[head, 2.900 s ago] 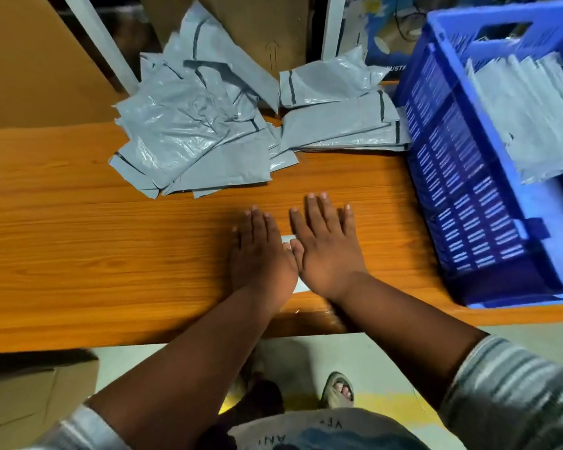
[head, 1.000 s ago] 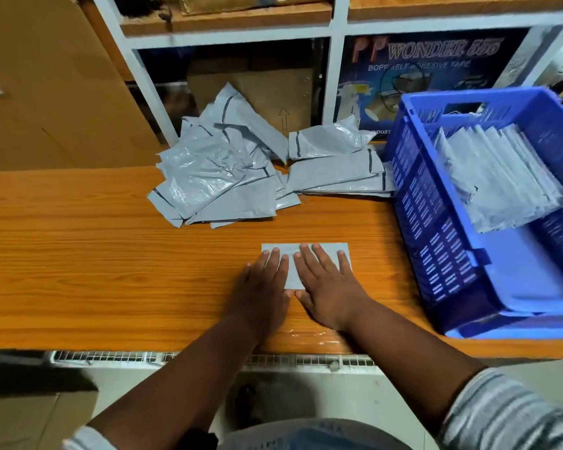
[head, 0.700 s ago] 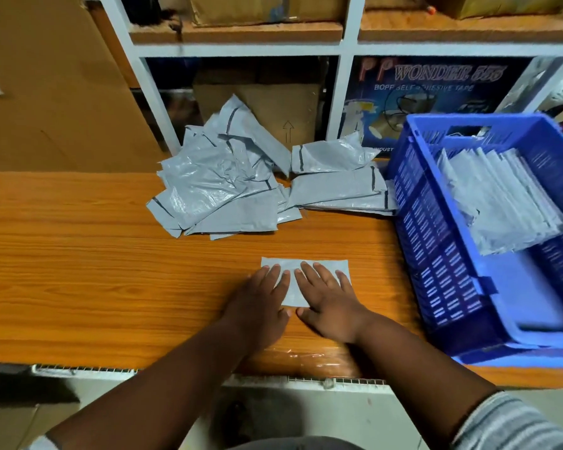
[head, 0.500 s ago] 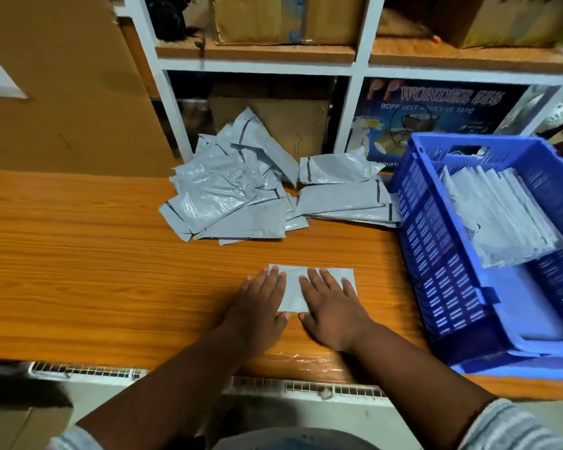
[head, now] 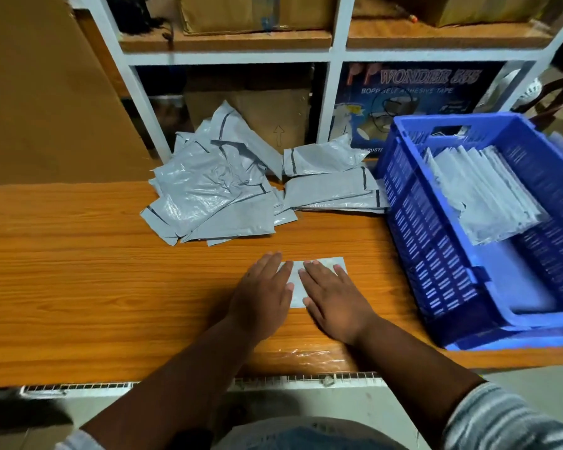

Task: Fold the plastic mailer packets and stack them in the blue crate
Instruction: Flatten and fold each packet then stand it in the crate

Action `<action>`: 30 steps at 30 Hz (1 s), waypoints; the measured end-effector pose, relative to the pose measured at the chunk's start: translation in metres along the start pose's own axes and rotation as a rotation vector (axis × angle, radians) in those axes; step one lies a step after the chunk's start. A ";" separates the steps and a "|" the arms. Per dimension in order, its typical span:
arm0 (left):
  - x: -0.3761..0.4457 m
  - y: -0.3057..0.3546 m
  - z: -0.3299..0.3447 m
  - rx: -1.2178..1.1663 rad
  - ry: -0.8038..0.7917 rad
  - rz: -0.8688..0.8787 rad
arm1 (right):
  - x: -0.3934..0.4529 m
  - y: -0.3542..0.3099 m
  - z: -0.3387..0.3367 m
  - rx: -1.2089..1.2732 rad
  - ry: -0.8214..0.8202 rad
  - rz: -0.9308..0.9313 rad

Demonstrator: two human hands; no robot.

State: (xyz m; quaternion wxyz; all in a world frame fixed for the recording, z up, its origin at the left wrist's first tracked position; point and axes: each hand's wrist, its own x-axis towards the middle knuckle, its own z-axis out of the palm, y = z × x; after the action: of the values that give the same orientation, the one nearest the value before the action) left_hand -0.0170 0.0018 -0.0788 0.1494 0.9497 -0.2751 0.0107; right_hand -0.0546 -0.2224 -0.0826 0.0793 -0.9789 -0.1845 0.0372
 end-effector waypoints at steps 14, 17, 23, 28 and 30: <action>-0.028 -0.030 0.004 0.098 -0.128 -0.102 | -0.034 0.026 -0.010 0.088 -0.101 0.350; -0.012 -0.011 0.002 0.067 -0.130 0.009 | -0.013 0.004 -0.006 0.022 -0.036 0.165; -0.009 -0.006 0.015 0.096 -0.164 0.065 | -0.010 -0.001 0.013 0.018 -0.077 0.138; -0.031 -0.046 0.010 0.113 -0.146 -0.038 | -0.038 0.032 0.002 0.004 -0.116 0.284; -0.031 -0.045 0.007 0.069 -0.134 -0.061 | -0.035 0.031 -0.003 0.048 -0.118 0.304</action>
State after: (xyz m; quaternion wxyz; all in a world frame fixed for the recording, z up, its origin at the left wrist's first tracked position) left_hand -0.0206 0.0520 -0.1014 0.0980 0.9608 -0.2550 -0.0481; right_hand -0.0759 -0.2645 -0.0834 0.0851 -0.9895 -0.0378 0.1104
